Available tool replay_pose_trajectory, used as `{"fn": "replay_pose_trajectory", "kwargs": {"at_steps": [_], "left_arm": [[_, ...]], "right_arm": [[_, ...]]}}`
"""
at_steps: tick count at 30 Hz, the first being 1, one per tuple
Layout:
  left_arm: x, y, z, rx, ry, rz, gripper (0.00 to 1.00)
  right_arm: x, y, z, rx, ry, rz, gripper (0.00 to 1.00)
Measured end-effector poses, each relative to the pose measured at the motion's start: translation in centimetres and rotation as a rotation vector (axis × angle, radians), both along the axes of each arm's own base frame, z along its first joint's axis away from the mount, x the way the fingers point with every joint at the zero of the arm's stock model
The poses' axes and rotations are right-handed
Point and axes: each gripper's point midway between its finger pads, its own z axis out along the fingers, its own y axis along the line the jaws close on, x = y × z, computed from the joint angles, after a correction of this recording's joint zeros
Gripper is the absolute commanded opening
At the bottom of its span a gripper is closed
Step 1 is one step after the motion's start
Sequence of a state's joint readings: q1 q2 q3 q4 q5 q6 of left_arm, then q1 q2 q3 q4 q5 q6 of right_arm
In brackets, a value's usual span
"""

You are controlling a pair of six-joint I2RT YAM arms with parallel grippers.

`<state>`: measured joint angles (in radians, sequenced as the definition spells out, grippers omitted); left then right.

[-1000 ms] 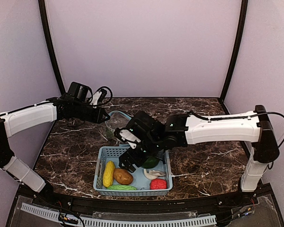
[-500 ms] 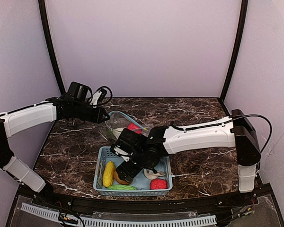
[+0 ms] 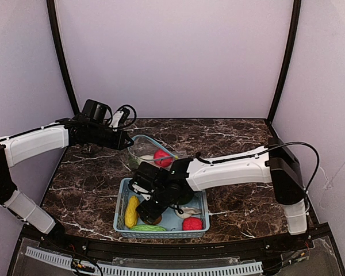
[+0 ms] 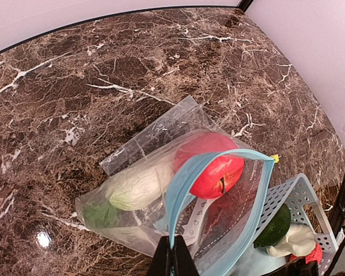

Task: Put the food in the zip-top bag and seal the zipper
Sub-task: Pick up the fake vegetable from the bin, then place the fake vegetable in the zipper food storage bag.

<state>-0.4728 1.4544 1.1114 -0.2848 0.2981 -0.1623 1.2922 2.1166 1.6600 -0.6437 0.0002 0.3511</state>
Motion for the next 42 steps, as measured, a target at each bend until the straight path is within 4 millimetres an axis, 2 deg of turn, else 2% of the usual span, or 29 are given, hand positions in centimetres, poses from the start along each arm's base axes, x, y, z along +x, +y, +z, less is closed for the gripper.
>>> {"fn": "replay_pose_trajectory", "kwargs": {"at_steps": [5,11,14,17,21,24,27,30,33,36,42], "left_arm": [[0.0,0.0,0.0,0.000,0.000,0.000,0.01],[0.0,0.0,0.0,0.000,0.000,0.000,0.01],[0.0,0.0,0.0,0.000,0.000,0.000,0.01],[0.0,0.0,0.0,0.000,0.000,0.000,0.01],[0.0,0.0,0.0,0.000,0.000,0.000,0.01],[0.0,0.0,0.0,0.000,0.000,0.000,0.01],[0.0,0.0,0.0,0.000,0.000,0.000,0.01],[0.0,0.0,0.0,0.000,0.000,0.000,0.01],[0.0,0.0,0.0,0.000,0.000,0.000,0.01],[0.0,0.0,0.1,-0.001,-0.001,0.000,0.01],[-0.1,0.0,0.5,-0.006,-0.010,0.000,0.01]], "right_arm": [[-0.1,0.2,-1.0,-0.019,0.007,-0.010,0.66],[0.6,0.0,-0.9,-0.023,-0.024,-0.054,0.56],[0.8,-0.5,-0.8,-0.027,-0.036,-0.068,0.51],[0.8,-1.5,-0.3,-0.025,-0.045,-0.076,0.50],[1.1,-3.3,2.9,0.043,-0.065,-0.088,0.50],[2.1,-4.8,7.7,0.158,-0.096,-0.109,0.50],[4.2,-5.9,12.8,0.302,-0.147,-0.145,0.50],[6.5,-6.3,16.0,0.413,-0.209,-0.164,0.50],[8.2,-5.9,16.5,0.454,-0.261,-0.152,0.50],[9.5,-4.7,16.7,0.491,-0.319,-0.105,0.50],[12.4,-2.2,16.0,0.524,-0.403,-0.019,0.49]]}}
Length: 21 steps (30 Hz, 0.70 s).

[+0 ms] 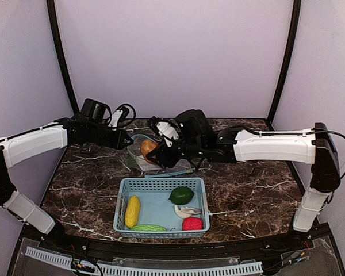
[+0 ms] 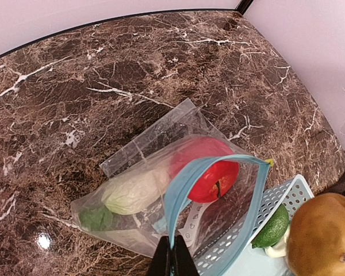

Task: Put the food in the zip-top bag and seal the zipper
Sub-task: Place the fake vegetable in the zipper food storage bag.

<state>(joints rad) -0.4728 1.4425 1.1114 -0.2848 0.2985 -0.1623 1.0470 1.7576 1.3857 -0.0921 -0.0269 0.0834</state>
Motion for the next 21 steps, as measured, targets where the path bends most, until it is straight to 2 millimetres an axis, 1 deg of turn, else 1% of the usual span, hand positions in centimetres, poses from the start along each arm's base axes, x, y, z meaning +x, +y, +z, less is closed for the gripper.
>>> {"fn": "replay_pose_trajectory", "kwargs": {"at_steps": [3,7,11,16,18,21], "left_arm": [[0.0,0.0,0.1,-0.001,-0.003,0.000,0.01],[0.0,0.0,0.1,-0.002,-0.003,-0.001,0.01],[-0.1,-0.1,0.2,-0.007,0.000,-0.008,0.01],[-0.2,-0.2,0.2,-0.011,0.002,-0.013,0.01],[-0.2,-0.2,0.2,-0.012,0.003,-0.014,0.01],[-0.1,0.0,0.2,-0.009,0.002,-0.006,0.01]], "right_arm": [[1.6,0.8,-0.7,-0.013,-0.038,0.010,0.49],[2.9,1.4,-1.5,-0.027,-0.080,0.025,0.49],[3.8,2.1,-1.4,-0.026,-0.112,0.037,0.49],[5.1,3.6,-1.4,-0.023,-0.140,0.048,0.49],[5.7,4.1,-1.8,-0.027,-0.143,0.046,0.49],[6.5,4.3,-3.2,-0.047,-0.130,0.043,0.50]]}}
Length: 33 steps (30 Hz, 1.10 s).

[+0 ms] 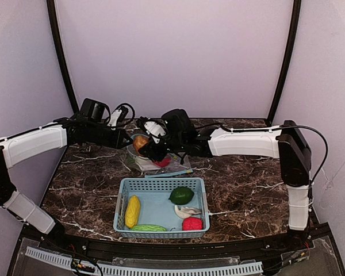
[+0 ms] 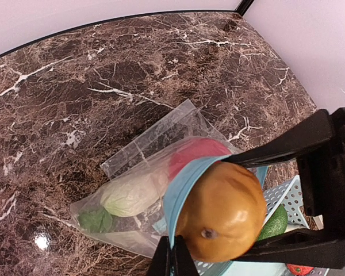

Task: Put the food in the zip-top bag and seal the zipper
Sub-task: Place the fake vegetable in the zipper food storage bag.

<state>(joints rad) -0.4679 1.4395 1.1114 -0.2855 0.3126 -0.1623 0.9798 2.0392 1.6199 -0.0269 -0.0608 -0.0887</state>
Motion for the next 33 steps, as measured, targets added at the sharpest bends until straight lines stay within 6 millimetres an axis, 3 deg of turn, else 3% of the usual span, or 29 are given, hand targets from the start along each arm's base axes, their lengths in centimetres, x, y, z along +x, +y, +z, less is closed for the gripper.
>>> {"fn": "replay_pose_trajectory", "kwargs": {"at_steps": [6,13,19,28,33], "left_arm": [[-0.1,-0.1,0.0,-0.005,0.002,-0.005,0.01],[0.0,0.0,0.0,-0.005,0.002,-0.003,0.01],[0.0,0.0,0.0,-0.005,0.003,-0.003,0.01],[0.0,0.0,0.0,-0.005,0.003,-0.003,0.01],[0.0,0.0,0.0,-0.005,0.002,-0.003,0.01]], "right_arm": [[1.0,0.5,-1.6,-0.026,0.030,0.001,0.55],[1.8,1.6,-2.0,-0.034,0.051,0.001,0.74],[1.8,1.5,-2.1,-0.042,0.059,-0.002,0.83],[1.2,1.3,-2.4,-0.057,0.087,0.012,0.82],[-0.5,0.4,0.2,-0.016,0.119,0.043,0.81]]}}
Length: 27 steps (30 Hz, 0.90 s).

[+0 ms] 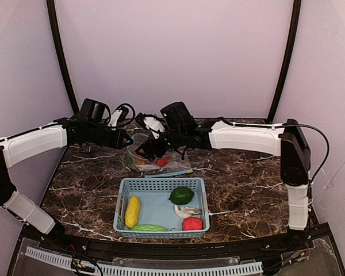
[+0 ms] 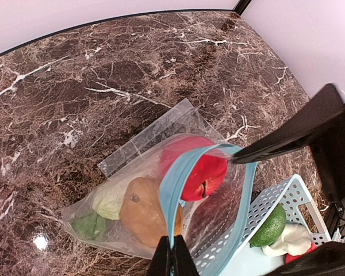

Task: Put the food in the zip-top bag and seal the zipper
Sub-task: Place the fake vegetable in the zipper food storage bag, then adjust the fake vegetable in the bin.

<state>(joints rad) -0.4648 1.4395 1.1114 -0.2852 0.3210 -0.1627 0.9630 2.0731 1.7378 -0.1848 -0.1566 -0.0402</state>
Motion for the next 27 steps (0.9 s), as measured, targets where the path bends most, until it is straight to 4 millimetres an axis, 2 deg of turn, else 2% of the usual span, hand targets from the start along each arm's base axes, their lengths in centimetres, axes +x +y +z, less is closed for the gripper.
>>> {"fn": "replay_pose_trajectory", "kwargs": {"at_steps": [6,9,11,14,18,20,22,27], "left_arm": [[0.0,0.0,0.0,0.000,0.000,0.000,0.01],[0.0,0.0,0.0,0.000,0.000,0.000,0.01],[0.0,0.0,0.0,0.001,0.000,0.001,0.01],[0.1,0.1,0.0,0.003,-0.002,0.004,0.01],[0.1,0.1,0.0,0.005,-0.003,0.006,0.01],[0.1,0.1,0.0,0.006,-0.003,0.007,0.01],[0.1,0.1,0.0,0.006,-0.003,0.007,0.01],[0.1,0.1,0.0,0.005,-0.003,0.006,0.01]], "right_arm": [[-2.1,-2.0,7.0,0.118,-0.012,0.011,0.81],[-2.9,-3.0,9.1,0.154,-0.014,0.006,0.81],[-3.4,-3.7,9.5,0.162,-0.002,0.002,0.81],[-4.2,-4.7,8.6,0.141,0.028,-0.004,0.81],[-6.3,-6.1,5.2,0.046,0.092,-0.002,0.80],[-8.2,-6.3,3.3,-0.016,0.125,0.022,0.79],[-11.1,-6.0,1.4,-0.078,0.161,0.072,0.78],[-17.0,-5.5,-1.4,-0.177,0.230,0.191,0.76]]}}
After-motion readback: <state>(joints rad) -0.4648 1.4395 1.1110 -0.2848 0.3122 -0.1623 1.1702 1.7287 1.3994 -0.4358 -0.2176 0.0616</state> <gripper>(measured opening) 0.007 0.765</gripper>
